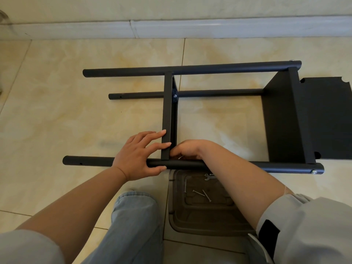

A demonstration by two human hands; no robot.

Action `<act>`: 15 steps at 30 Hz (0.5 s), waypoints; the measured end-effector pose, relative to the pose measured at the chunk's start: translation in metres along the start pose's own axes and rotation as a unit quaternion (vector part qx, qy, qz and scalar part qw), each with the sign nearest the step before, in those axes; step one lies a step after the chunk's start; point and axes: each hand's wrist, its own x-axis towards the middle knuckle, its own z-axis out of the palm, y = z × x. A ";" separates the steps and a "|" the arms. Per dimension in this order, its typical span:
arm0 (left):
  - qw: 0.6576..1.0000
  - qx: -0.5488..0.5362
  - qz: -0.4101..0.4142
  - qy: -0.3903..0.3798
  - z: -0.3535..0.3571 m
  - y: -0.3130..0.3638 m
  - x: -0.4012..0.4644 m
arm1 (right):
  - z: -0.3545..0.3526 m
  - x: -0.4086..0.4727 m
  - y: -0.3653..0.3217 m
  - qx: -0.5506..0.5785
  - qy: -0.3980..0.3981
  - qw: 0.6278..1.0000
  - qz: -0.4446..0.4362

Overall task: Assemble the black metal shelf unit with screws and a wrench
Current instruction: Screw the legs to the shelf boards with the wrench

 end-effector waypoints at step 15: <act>1.000 0.000 0.003 0.004 0.001 0.000 0.000 | -0.001 0.000 0.000 0.034 -0.015 0.999 -0.013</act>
